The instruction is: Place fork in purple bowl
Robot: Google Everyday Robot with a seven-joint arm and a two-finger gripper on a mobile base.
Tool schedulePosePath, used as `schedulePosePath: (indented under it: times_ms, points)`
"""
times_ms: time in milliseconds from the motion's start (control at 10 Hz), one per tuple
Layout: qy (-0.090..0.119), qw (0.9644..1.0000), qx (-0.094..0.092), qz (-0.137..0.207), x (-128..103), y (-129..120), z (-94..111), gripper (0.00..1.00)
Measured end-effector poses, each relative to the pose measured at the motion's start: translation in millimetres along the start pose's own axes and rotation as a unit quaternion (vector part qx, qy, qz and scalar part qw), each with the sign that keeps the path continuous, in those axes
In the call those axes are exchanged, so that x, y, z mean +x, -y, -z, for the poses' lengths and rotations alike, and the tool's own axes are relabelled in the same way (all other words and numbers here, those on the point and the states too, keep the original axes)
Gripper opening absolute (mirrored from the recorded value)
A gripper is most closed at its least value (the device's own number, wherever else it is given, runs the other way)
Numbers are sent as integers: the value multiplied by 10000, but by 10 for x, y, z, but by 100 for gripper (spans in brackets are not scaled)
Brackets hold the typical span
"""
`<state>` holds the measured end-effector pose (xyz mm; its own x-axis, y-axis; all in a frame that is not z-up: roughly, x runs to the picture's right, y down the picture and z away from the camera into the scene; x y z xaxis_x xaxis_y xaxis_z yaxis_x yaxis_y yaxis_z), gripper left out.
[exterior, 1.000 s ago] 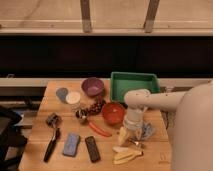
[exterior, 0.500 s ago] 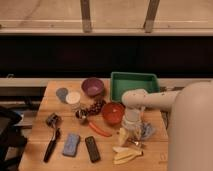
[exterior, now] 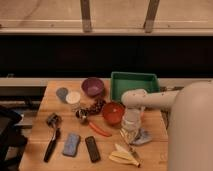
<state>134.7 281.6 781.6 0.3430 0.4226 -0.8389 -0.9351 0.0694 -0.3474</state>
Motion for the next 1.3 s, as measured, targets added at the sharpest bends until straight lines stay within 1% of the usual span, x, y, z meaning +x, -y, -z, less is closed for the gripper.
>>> schedulePosePath:
  times_ms: [100,200,500,600,700,800,900,1100,1200,1300]
  points:
    - [-88,9999,99,-33,-6,-25,-47,0]
    - [-122,9998,181,-2,-23,-41,-95,0]
    - [-105,9998,162,-18,-32,-50,-69,0]
    - [-67,9995,300,-76,-32,-49,-58,0]
    - [-5,9987,497,-134,-38,-53,-25,0]
    - [107,9981,573,-181,-46,-89,52,0]
    - [215,9976,602,-252,-35,-47,130,0]
    - [624,9959,493,-419,-30,-23,452,0]
    - [804,9946,435,-485,-20,23,593,0]
    - [1027,9925,363,-564,-33,87,764,0]
